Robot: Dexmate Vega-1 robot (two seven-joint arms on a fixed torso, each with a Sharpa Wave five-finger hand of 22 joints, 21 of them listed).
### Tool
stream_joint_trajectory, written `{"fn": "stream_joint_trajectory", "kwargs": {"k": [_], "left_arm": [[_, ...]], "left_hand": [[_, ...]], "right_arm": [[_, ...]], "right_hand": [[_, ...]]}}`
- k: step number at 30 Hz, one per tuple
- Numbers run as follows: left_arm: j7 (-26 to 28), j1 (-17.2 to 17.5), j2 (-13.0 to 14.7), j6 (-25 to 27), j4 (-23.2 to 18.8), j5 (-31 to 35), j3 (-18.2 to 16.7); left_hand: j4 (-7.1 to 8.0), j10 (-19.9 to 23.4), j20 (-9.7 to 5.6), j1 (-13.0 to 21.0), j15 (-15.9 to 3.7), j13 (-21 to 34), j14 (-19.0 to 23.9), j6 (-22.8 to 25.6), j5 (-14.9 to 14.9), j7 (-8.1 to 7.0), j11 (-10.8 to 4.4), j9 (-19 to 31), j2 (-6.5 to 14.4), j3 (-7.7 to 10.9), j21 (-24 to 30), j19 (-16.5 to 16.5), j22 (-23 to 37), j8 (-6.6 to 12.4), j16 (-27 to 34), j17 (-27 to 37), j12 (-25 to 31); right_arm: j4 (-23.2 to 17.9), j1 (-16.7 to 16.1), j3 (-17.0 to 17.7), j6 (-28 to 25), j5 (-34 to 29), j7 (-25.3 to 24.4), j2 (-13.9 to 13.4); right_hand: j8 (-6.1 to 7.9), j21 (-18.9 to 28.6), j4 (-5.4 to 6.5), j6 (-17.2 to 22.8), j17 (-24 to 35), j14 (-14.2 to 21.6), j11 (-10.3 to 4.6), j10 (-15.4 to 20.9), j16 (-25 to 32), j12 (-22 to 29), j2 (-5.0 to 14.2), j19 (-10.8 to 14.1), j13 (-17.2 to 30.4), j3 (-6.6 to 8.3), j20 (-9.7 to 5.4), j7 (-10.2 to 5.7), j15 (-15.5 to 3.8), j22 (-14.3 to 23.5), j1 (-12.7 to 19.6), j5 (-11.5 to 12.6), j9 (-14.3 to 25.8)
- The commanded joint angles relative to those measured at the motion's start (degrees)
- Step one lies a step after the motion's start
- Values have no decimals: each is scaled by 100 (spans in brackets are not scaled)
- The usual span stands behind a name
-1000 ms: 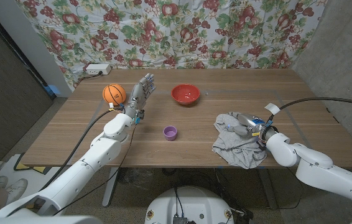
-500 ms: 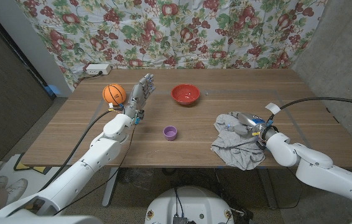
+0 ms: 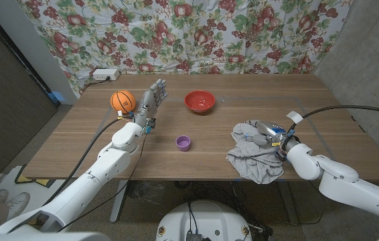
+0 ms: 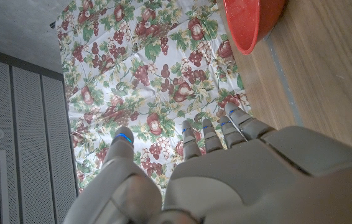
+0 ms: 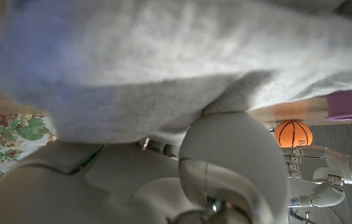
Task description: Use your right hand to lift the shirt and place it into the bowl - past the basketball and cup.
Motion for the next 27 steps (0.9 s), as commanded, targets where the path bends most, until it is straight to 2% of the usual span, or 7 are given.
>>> {"fn": "stream_joint_trajectory", "kwargs": {"k": [1, 6, 9, 13, 20, 23, 27], "left_arm": [[50, 46, 3, 4, -45, 6, -15], [48, 65, 0, -15, -43, -2, -20], [48, 77, -4, -22, -42, -9, -23], [61, 95, -4, -29, -54, -7, -26], [74, 116, -1, -45, -75, -2, -34], [83, 133, 6, -46, -93, -4, -41], [93, 152, 9, -50, -109, -6, -46]], "left_hand": [[6, -8, -9, 34, -46, 19, -34, 28, -13, -8, 5, 27, 33, 23, 1, 28, 21, -10, 8, 27, -12], [7, -3, -8, 34, -48, 20, -38, 29, -13, -9, 9, 27, 33, 23, 1, 27, 21, -10, 7, 27, -10], [7, -6, -6, 33, -49, 20, -34, 33, -14, -8, 16, 27, 34, 23, 1, 26, 21, -9, 9, 27, -11], [8, 4, -6, 32, -44, 20, -33, 37, -15, -3, 11, 27, 34, 23, 1, 26, 21, -8, 9, 27, -7], [9, -1, -8, 31, -45, 20, -35, 30, -16, -12, 9, 27, 35, 23, 1, 26, 21, -12, 9, 27, -9], [10, -2, -7, 30, -43, 20, -35, 32, -16, -13, 6, 27, 35, 23, 2, 28, 21, -12, 9, 27, -9], [10, 1, -10, 29, -41, 20, -33, 30, -16, -3, 10, 27, 35, 23, 1, 27, 21, -14, 10, 27, -8]], "right_arm": [[57, -23, 33, 93, -30, -127, 55], [53, -42, 52, 122, -40, -164, 55], [42, -65, 68, 128, -49, -198, 56], [34, -92, 92, 150, -57, -243, 55], [65, -133, 145, 287, -25, -348, 73], [78, -146, 161, 337, -8, -364, 79], [92, -166, 180, 372, -8, -394, 87]], "right_hand": [[214, 312, 1, 132, 257, 38, -60, 18, 312, 408, -4, 26, 540, -104, -790, -23, -1003, 280, 180, 6, 297], [351, 464, 19, 92, 390, 81, -54, 32, 539, 656, 13, 27, 891, -146, -801, -18, -1008, 342, 273, 6, 503], [517, 586, 20, 163, 491, 145, -100, 58, 743, 865, 6, 40, 1186, -180, -805, -11, -1005, 364, 365, 2, 681], [650, 721, 20, 136, 576, 223, -149, 126, 953, 1077, 28, 41, 1468, -195, -807, -7, -1011, 390, 476, 8, 865], [850, 1009, -19, 192, 651, 419, -218, 317, 1243, 1191, 97, 171, 1511, -155, -824, -46, -1019, 468, 749, 12, 1098], [924, 1153, -26, 219, 672, 565, -204, 402, 1378, 1257, 98, 242, 1548, -149, -831, -31, -1018, 517, 855, -2, 1184], [973, 1254, -27, 239, 682, 677, -215, 414, 1476, 1285, 94, 277, 1574, -150, -831, 2, -1019, 556, 922, -10, 1243]]}}
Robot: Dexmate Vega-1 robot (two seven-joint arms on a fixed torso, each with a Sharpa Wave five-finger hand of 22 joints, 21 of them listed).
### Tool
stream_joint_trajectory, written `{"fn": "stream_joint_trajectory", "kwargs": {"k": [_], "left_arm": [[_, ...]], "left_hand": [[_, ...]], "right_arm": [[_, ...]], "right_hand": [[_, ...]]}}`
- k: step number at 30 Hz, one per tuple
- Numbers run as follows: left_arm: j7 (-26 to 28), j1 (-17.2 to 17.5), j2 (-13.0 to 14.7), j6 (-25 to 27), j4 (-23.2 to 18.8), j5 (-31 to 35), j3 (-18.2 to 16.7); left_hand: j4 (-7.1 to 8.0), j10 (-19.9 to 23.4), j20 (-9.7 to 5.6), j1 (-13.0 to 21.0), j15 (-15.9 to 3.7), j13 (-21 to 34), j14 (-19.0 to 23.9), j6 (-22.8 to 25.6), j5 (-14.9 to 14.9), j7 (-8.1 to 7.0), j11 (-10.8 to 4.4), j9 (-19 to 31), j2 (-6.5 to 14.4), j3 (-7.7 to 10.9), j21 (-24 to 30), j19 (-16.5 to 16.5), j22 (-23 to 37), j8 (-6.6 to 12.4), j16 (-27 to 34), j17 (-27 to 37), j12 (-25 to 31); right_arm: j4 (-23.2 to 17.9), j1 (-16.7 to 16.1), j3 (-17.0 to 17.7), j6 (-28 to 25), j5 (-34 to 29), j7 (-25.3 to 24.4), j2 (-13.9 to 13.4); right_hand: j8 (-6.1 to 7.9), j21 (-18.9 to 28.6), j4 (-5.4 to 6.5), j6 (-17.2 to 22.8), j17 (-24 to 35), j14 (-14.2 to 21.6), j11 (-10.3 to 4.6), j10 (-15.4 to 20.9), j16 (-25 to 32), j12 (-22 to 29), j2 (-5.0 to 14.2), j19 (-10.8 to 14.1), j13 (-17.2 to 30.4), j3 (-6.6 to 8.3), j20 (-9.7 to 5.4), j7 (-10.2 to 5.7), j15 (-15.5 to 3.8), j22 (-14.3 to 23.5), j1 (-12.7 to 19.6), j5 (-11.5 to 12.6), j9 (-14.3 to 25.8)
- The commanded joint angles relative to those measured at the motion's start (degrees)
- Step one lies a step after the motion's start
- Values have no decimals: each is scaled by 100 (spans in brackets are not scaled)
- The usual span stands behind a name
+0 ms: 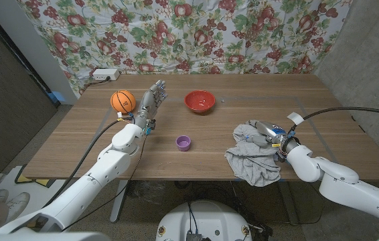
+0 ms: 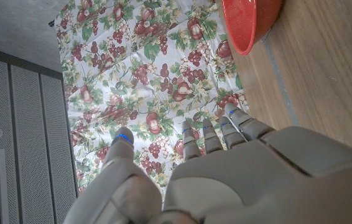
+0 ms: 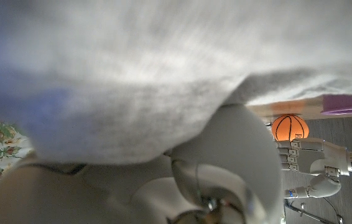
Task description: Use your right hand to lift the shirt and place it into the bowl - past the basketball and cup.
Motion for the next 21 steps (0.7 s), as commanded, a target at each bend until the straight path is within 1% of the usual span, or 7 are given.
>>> {"fn": "stream_joint_trajectory", "kwargs": {"k": [1, 2, 7, 21], "left_arm": [[43, 52, 9, -41, -44, -3, -17], [46, 55, 9, -39, -48, -2, -17], [54, 61, -1, -52, -51, 4, -14], [77, 83, 3, -65, -92, 26, -15]], "left_hand": [[11, 0, -7, 29, -19, 20, -11, 31, -16, 0, 10, 27, 35, 23, 2, 28, 21, -13, 10, 28, -9], [11, 1, -9, 28, -18, 20, -10, 31, -16, 1, 4, 27, 35, 23, 2, 28, 21, -13, 10, 28, -8], [11, 3, -10, 27, -26, 20, -15, 34, -16, -3, 5, 27, 34, 22, 1, 27, 21, -13, 8, 28, -7], [13, -13, -8, 24, -25, 19, -13, 34, -17, -10, 10, 28, 35, 21, 2, 29, 21, -15, 9, 28, -14]], "right_arm": [[52, -82, 107, 169, 43, -125, 32], [50, -88, 119, 178, 66, -118, 31], [51, -95, 143, 202, 60, -123, 26], [-20, -178, 274, 216, 78, -206, 2]], "right_hand": [[105, 160, -29, 63, 40, 180, -104, 175, 166, 33, 156, 119, 5, 9, -871, 20, -978, 73, 290, -15, 95], [137, 245, -28, 56, 42, 254, -92, 167, 242, 55, 143, 128, 35, 3, -867, 21, -978, 110, 346, -29, 146], [173, 365, -30, 39, 35, 338, -86, 179, 333, 56, 133, 133, 17, 2, -866, 28, -978, 161, 431, -44, 212], [252, 584, -14, 71, 2, 429, -77, 232, 464, 50, 132, 125, -51, -3, -861, 48, -978, 250, 557, -70, 323]]}}
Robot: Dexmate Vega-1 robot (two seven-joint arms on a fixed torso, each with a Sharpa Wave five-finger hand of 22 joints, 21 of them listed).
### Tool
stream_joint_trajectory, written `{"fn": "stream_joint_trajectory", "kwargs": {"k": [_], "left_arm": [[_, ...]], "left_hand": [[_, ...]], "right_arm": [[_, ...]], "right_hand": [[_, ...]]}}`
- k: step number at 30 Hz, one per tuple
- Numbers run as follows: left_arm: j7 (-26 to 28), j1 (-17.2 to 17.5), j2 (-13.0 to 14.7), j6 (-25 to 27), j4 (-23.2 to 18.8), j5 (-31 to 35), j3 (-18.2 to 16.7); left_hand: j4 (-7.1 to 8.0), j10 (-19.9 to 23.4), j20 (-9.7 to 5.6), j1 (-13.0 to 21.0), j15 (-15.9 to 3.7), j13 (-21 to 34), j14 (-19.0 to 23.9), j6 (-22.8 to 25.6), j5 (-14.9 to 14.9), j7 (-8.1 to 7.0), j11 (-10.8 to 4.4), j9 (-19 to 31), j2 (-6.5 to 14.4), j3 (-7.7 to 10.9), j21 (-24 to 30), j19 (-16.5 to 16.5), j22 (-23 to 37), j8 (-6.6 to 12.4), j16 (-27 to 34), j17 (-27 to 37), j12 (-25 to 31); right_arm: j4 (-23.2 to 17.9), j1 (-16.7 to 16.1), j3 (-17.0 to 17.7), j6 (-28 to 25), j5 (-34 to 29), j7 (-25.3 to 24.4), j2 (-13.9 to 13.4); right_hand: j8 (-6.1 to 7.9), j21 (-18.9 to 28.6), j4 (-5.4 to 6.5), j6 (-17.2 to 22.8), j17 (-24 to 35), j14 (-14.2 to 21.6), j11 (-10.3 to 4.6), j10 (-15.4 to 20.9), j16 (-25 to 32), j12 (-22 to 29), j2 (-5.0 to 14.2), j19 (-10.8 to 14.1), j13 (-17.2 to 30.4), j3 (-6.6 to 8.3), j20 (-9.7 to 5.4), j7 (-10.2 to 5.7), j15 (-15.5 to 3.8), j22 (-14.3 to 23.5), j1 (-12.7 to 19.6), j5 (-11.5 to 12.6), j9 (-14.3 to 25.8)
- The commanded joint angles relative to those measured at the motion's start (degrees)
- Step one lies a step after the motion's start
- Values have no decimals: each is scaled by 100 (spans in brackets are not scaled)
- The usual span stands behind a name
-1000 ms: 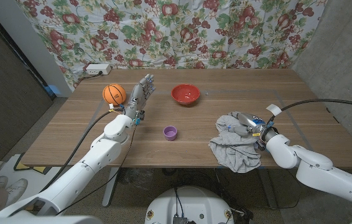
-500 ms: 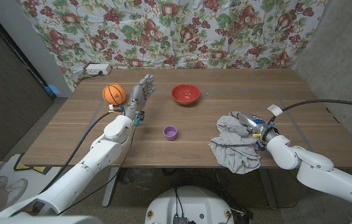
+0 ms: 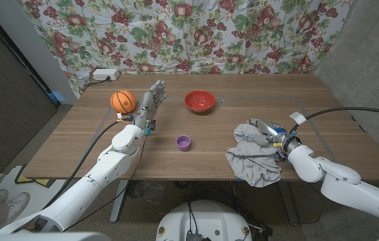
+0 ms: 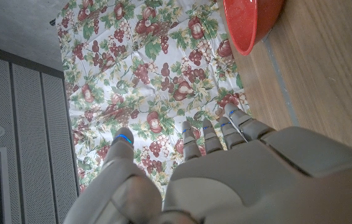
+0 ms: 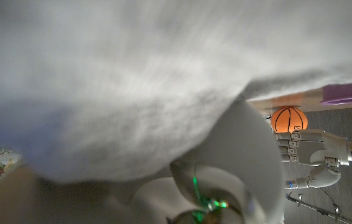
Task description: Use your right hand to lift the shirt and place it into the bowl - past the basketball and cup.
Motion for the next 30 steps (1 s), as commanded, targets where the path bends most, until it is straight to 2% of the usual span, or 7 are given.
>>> {"fn": "stream_joint_trajectory", "kwargs": {"k": [1, 15, 30], "left_arm": [[34, 35, 5, -16, -53, 31, -6], [51, 82, 26, -7, -129, 31, -15], [54, 127, 20, -91, -155, 29, -45]], "left_hand": [[13, -17, -8, 24, -23, 19, -14, 35, -17, -9, 14, 28, 35, 22, 2, 28, 21, -14, 9, 28, -15], [13, -2, -10, 23, -24, 19, -15, 33, -16, -4, 0, 28, 36, 22, 1, 26, 21, -16, 9, 27, -9], [13, -5, -12, 24, -22, 19, -12, 39, -17, 0, 9, 27, 38, 24, 1, 26, 21, -15, 11, 27, -11]], "right_arm": [[-69, -66, 114, 47, 14, -85, -27], [-198, -179, 239, 34, 10, -143, -68], [-356, -228, 421, 34, -2, -146, -137]], "right_hand": [[40, 91, -5, 38, -4, 127, -11, 70, 61, 14, 298, 37, -3, 3, -832, 21, -978, 47, 401, -25, 44], [102, 306, 6, 47, -65, 158, -1, 100, 149, 43, 299, -10, -3, 2, -829, 27, -981, 124, 510, -69, 148], [162, 597, -12, 92, -177, 170, -4, 135, 212, 57, 341, -120, -39, 67, -827, 21, -985, 220, 743, -154, 243]]}}
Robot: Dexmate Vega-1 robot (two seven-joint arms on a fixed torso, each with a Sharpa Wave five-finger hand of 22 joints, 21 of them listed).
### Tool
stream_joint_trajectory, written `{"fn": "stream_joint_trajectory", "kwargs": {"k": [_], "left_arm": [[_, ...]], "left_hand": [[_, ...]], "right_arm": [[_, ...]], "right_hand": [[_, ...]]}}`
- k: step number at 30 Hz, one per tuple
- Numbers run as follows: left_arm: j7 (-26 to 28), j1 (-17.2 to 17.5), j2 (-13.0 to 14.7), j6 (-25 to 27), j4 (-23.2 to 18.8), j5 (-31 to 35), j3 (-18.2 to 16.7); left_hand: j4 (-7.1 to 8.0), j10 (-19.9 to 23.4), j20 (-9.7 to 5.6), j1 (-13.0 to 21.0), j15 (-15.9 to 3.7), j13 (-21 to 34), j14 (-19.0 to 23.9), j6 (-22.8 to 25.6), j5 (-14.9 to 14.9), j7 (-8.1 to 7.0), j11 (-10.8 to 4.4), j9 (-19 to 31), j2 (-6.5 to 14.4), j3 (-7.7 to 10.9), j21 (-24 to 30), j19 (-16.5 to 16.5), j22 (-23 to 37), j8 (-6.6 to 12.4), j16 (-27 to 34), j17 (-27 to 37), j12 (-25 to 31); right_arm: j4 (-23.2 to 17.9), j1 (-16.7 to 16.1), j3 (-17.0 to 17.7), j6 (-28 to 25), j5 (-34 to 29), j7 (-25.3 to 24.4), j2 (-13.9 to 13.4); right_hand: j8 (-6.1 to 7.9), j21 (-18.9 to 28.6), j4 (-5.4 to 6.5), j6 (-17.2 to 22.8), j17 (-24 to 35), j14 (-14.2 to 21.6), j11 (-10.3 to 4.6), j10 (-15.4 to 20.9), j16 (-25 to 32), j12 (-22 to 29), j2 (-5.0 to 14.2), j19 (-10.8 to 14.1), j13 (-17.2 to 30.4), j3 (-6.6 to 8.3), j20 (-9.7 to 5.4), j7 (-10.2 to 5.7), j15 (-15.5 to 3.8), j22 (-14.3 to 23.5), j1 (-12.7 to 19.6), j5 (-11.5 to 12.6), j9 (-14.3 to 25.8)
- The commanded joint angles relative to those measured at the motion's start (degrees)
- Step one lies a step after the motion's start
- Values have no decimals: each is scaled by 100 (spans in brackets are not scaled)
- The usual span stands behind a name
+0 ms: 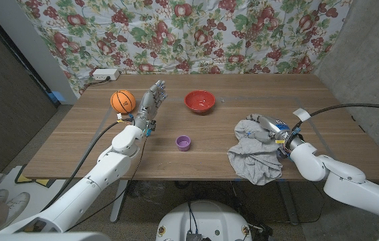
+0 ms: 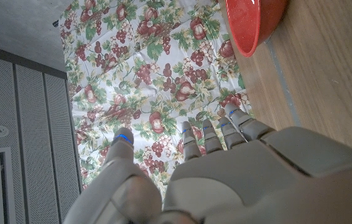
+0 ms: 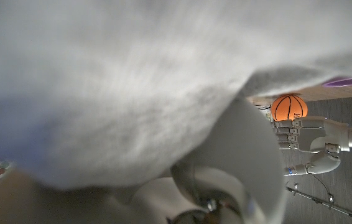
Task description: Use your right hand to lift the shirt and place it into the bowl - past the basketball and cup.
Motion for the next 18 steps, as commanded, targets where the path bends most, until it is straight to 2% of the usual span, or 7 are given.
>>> {"fn": "stream_joint_trajectory", "kwargs": {"k": [1, 18], "left_arm": [[-6, 35, 3, -62, -23, -9, -31], [-41, 57, 11, -105, 23, -49, -67]], "left_hand": [[13, -8, -9, 24, -47, 19, 9, 39, -17, -1, 7, 27, 38, 24, 1, 26, 21, -15, 10, 27, -12], [12, -4, -8, 25, -43, 19, 5, 45, -19, -6, -1, 27, 41, 25, 1, 27, 21, -15, 9, 27, -10]], "right_arm": [[-127, -47, 144, -3, -35, -23, -46], [-208, 74, 275, 23, -128, 66, -65]], "right_hand": [[22, 84, 4, 64, -11, 100, -19, 75, 64, 29, 510, -58, -18, 53, -827, -5, -972, 48, 589, -49, 25], [-25, 459, 47, -14, -142, 125, -9, 81, 157, 76, 504, -207, 8, 76, -818, 7, -970, 147, 709, -195, 38]]}}
